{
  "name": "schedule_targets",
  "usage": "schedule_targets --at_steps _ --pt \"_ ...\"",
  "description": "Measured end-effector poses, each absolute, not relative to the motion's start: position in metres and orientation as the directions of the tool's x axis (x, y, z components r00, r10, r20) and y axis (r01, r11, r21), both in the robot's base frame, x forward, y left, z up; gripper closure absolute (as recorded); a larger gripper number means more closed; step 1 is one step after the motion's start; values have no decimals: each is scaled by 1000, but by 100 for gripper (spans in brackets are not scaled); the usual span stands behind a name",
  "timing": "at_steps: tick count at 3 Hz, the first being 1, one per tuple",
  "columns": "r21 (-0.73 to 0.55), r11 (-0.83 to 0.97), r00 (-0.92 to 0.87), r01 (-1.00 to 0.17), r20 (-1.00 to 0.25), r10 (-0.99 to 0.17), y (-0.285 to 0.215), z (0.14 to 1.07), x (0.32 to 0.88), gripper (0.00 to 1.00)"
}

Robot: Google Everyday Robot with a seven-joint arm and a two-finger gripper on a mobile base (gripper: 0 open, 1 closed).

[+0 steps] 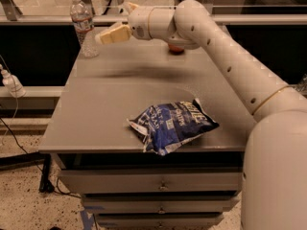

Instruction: Knock water bottle over

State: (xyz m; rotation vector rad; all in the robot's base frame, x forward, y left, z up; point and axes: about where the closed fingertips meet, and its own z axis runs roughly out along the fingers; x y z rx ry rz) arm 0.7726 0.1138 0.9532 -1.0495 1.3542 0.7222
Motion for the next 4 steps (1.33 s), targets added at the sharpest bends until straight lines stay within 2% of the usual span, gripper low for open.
schedule_targets --at_steps 1,4 --pt "-181 356 140 -917 -980 -139 141 958 785 0" --pt "-218 179 171 -959 -954 -246 213 945 781 0"
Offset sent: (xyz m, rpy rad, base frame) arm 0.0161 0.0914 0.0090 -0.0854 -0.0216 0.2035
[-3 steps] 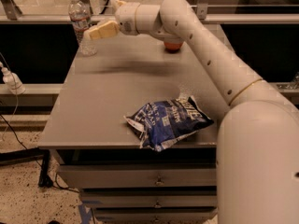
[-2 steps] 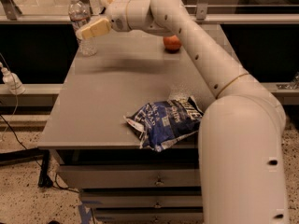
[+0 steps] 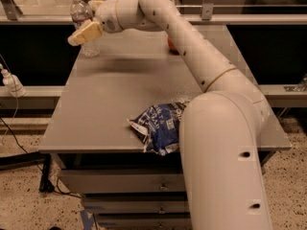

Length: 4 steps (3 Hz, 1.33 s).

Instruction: Knock water bottle over

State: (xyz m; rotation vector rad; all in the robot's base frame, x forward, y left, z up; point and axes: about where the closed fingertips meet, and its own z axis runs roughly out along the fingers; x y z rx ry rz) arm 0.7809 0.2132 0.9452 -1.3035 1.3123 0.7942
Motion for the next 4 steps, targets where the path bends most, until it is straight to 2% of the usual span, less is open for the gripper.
schedule_targets --at_steps 1,2,4 --pt "-220 176 168 -959 -949 -267 220 938 788 18" --pt "-216 207 155 -954 -949 -276 217 933 799 41" --pt "-227 278 145 -933 -947 -286 180 952 807 86"
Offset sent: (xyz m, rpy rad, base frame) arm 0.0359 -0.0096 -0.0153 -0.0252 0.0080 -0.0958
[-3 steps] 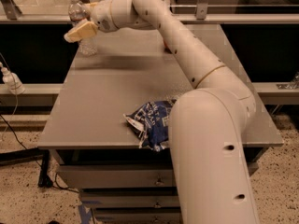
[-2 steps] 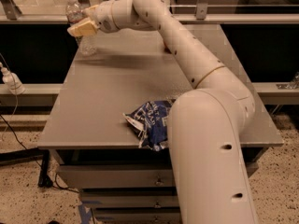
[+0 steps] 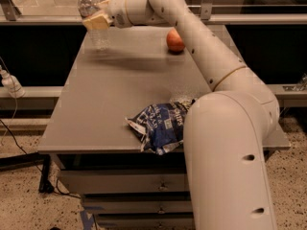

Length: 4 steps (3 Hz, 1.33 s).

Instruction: Knock water bottle over

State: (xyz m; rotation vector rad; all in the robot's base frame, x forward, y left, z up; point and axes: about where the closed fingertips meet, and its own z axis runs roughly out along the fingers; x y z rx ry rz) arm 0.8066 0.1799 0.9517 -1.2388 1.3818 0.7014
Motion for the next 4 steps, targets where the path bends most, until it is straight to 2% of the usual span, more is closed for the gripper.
schedule_targets --at_steps 1,2,4 --pt "-269 253 171 -929 -921 -349 150 977 788 100" --pt "-283 205 156 -937 -864 -479 110 980 759 100" --pt "-232 40 121 -972 -639 -760 54 949 703 100"
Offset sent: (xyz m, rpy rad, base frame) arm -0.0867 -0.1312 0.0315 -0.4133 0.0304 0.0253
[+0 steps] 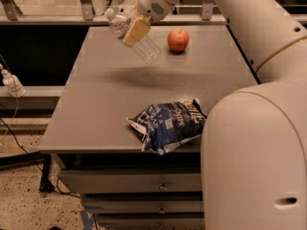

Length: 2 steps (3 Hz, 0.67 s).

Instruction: Knock water bottle over

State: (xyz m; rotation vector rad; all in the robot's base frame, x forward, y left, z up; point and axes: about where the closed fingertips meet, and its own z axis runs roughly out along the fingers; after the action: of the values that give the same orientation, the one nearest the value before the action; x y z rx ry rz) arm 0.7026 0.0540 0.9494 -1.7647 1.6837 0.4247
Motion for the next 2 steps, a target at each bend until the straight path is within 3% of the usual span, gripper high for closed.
schedule_targets --at_steps 1,2 --pt "-165 -88 160 -982 -502 -850 46 926 680 100" --pt "-94 -195 216 -976 -420 -882 52 907 665 82"
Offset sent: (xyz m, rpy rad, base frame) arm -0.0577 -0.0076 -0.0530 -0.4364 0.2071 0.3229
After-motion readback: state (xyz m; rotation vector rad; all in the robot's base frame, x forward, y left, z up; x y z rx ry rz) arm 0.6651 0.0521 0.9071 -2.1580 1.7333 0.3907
